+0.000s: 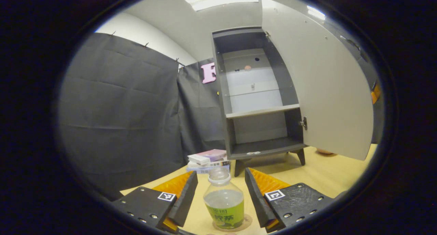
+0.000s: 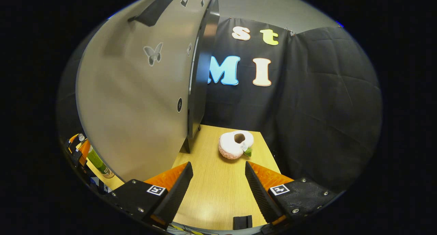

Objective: Open the cabinet door with the right hand, grasp the bottle in the cabinet with the left hand and place it on the coaster, then close the cabinet door with the right hand.

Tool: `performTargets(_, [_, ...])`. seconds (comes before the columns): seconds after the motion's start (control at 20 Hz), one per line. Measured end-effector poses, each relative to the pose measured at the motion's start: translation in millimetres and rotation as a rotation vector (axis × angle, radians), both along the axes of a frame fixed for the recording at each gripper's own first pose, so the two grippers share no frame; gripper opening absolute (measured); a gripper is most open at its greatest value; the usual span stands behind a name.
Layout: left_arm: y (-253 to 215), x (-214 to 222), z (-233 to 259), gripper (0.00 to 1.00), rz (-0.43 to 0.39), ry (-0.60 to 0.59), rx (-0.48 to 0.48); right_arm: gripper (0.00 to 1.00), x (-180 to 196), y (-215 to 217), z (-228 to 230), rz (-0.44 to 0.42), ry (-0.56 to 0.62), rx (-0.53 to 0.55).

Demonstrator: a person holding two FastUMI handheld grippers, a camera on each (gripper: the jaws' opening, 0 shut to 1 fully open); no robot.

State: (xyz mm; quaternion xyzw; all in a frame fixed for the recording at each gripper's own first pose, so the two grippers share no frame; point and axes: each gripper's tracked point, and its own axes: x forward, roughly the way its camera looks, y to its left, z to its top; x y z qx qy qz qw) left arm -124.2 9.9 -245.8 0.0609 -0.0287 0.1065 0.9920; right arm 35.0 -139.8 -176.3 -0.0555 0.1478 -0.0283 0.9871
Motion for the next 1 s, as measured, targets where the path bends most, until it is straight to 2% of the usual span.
performTargets(0.1, [-1,-1,33,0.81,0.002,-0.021,0.013,0.95,-4,-2,14,-0.004,-0.023,0.015])
performTargets(0.2, [-12,1,64,0.84,-0.031,-0.038,0.004,0.95,-8,-6,27,-0.016,-0.032,0.029])
performTargets(0.25, [-16,2,77,0.79,-0.044,-0.036,-0.004,0.94,-11,-7,33,-0.016,-0.038,0.04])
performTargets(0.4, [-35,0,110,0.79,-0.085,0.0,-0.02,0.95,-20,-3,53,-0.001,-0.054,0.077])
performTargets(0.45, [-41,-2,127,0.83,-0.095,-0.003,-0.02,0.95,-23,-2,62,0.002,-0.063,0.084])
performTargets(0.55, [-57,-8,158,0.75,-0.12,-0.001,-0.029,0.95,-26,1,83,0.014,-0.088,0.1])
performTargets(0.65, [-78,-12,183,0.83,-0.162,0.005,-0.041,0.95,-29,4,108,0.017,-0.126,0.121])
performTargets(0.75, [-88,-17,211,0.75,-0.174,0.001,-0.007,0.95,-26,11,139,0.035,-0.183,0.146])
performTargets(0.8, [-92,-22,222,0.83,-0.182,-0.006,0.004,0.95,-26,17,154,0.053,-0.215,0.168])
performTargets(0.95, [-102,-29,243,0.78,-0.195,-0.024,0.015,0.96,-27,30,178,0.098,-0.265,0.198])
performTargets(1.0, [-103,-26,244,0.81,-0.202,-0.026,0.01,0.95,-27,33,182,0.102,-0.271,0.19])
